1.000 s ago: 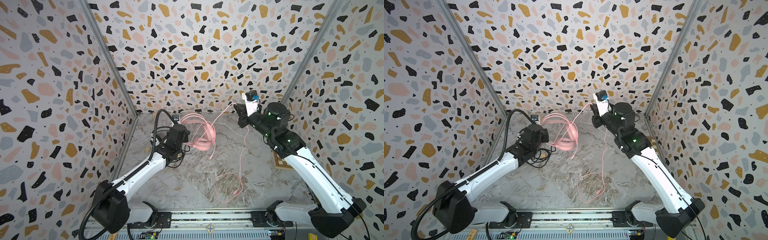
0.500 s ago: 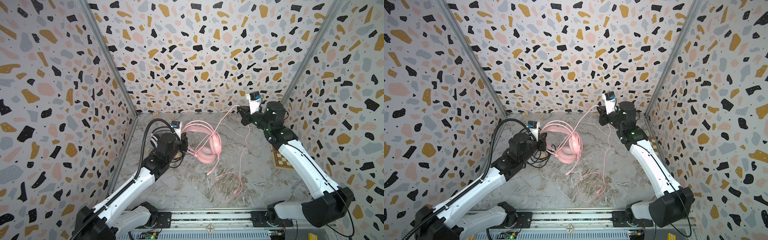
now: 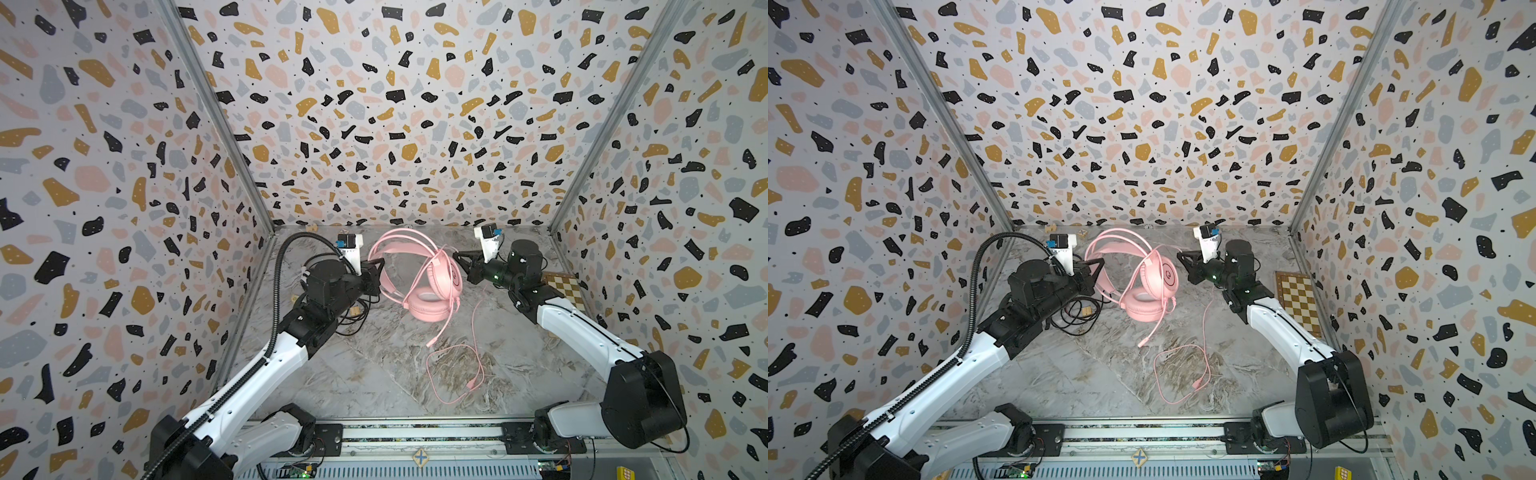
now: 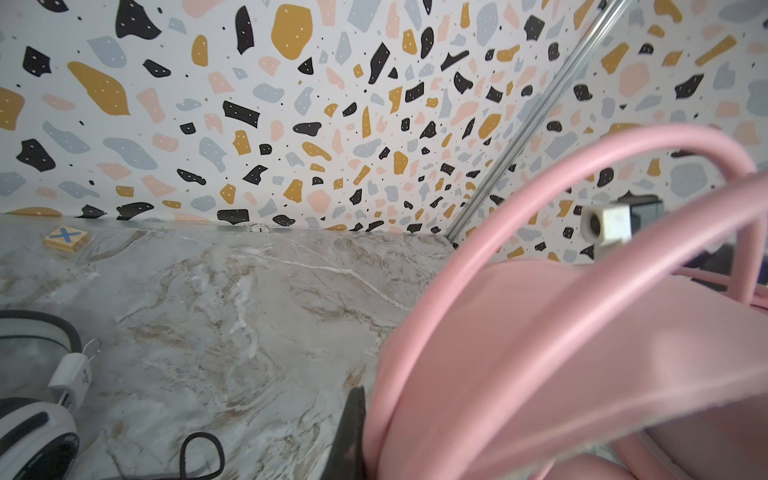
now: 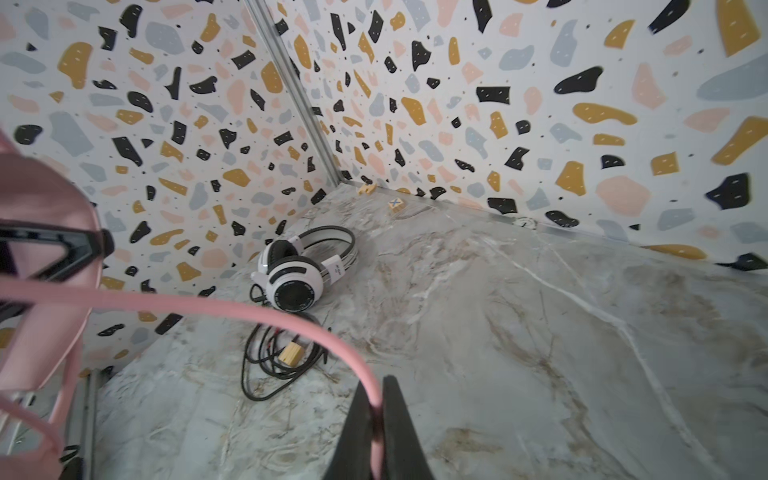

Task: Wrap the headphones
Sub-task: 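Release the cable and lower the right gripper to the hanging cable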

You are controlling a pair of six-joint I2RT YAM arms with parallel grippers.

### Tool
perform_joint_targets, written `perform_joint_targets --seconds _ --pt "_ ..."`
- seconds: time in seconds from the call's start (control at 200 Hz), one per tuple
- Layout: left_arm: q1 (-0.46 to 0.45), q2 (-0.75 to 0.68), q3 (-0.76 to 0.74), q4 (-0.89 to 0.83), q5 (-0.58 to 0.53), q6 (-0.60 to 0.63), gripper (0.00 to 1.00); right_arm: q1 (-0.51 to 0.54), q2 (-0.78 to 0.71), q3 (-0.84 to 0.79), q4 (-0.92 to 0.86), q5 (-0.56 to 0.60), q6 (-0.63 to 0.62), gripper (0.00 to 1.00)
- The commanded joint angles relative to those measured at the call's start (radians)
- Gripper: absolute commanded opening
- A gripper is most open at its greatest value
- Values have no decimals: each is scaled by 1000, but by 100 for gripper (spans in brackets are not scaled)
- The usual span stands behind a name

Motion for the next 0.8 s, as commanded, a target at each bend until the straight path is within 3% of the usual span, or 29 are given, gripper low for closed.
perform_joint_targets --seconds 0.0,0.205,0.365,0.551,0.796 --pt "13 -5 70 212 42 -180 0 17 -19 -64 243 -122 150 11" --pt "14 22 107 248 11 -328 0 114 3 -99 326 -118 176 19" --pt "13 40 164 215 16 -324 0 173 40 -101 359 -94 179 26" --pt "14 38 201 166 -5 -292 0 143 114 -175 527 -152 261 40" --pt "14 37 211 123 -17 -272 0 146 117 -295 503 -139 206 51"
